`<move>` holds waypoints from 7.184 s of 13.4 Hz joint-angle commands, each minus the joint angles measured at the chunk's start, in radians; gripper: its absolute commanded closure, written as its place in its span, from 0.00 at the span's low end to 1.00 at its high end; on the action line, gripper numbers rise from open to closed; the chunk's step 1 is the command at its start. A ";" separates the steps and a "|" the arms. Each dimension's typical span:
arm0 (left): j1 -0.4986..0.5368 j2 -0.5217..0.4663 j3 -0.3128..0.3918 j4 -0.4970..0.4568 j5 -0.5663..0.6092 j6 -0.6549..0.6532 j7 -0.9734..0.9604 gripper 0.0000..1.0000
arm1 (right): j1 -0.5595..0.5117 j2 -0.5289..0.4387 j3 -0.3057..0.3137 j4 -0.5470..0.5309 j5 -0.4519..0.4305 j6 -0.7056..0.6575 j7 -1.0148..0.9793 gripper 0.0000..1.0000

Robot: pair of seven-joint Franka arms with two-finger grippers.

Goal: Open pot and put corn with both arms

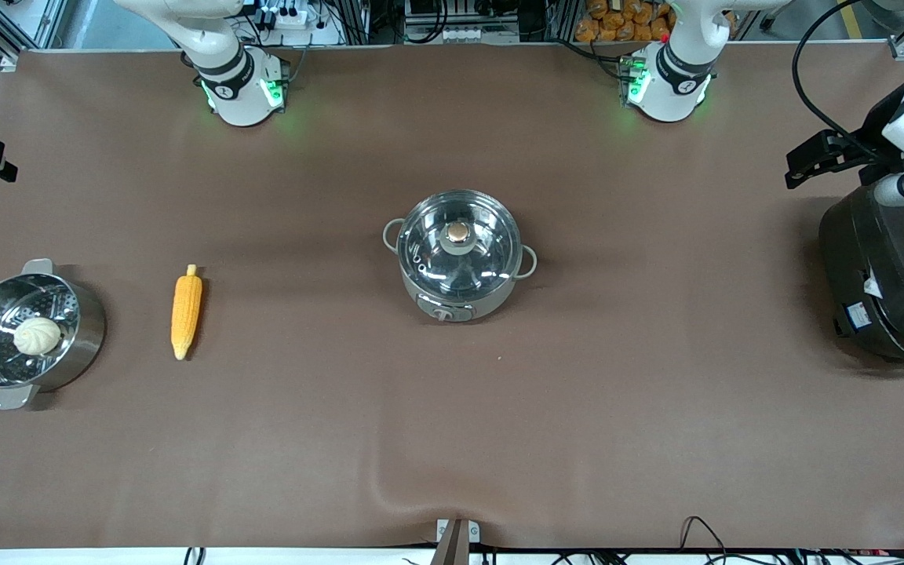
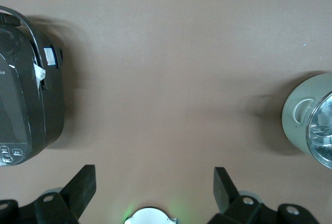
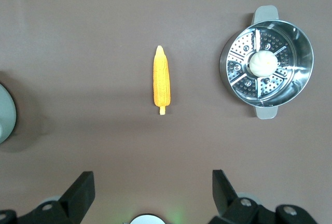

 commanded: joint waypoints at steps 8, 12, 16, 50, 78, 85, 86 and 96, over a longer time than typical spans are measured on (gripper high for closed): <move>-0.025 0.038 -0.024 0.037 -0.031 -0.022 0.012 0.00 | -0.001 0.008 0.005 0.000 0.019 0.006 -0.009 0.00; -0.103 0.147 -0.050 0.121 -0.048 0.013 -0.112 0.00 | 0.008 0.036 0.007 -0.149 0.038 0.257 -0.009 0.00; -0.275 0.266 -0.056 0.166 -0.050 0.100 -0.390 0.00 | 0.036 0.036 0.007 -0.397 0.025 0.521 -0.007 0.00; -0.702 0.489 -0.056 -0.099 0.030 0.643 -1.091 0.33 | 0.042 0.184 0.010 -0.547 0.012 0.685 -0.075 0.97; -0.004 0.204 -0.055 -0.251 0.009 0.437 -0.099 1.00 | 0.852 0.396 0.013 -0.194 -0.007 0.708 0.949 0.98; 0.042 0.268 -0.050 -0.570 0.007 0.791 -0.053 1.00 | 0.975 0.504 0.011 -0.186 -0.033 0.863 1.169 0.88; 0.042 0.282 -0.049 -0.586 0.007 0.801 -0.053 1.00 | 0.973 0.502 0.011 -0.186 -0.031 0.862 1.172 0.73; 0.058 0.317 -0.050 -0.716 0.007 1.002 -0.054 0.01 | 0.808 0.285 -0.009 -0.159 -0.031 0.565 1.171 0.00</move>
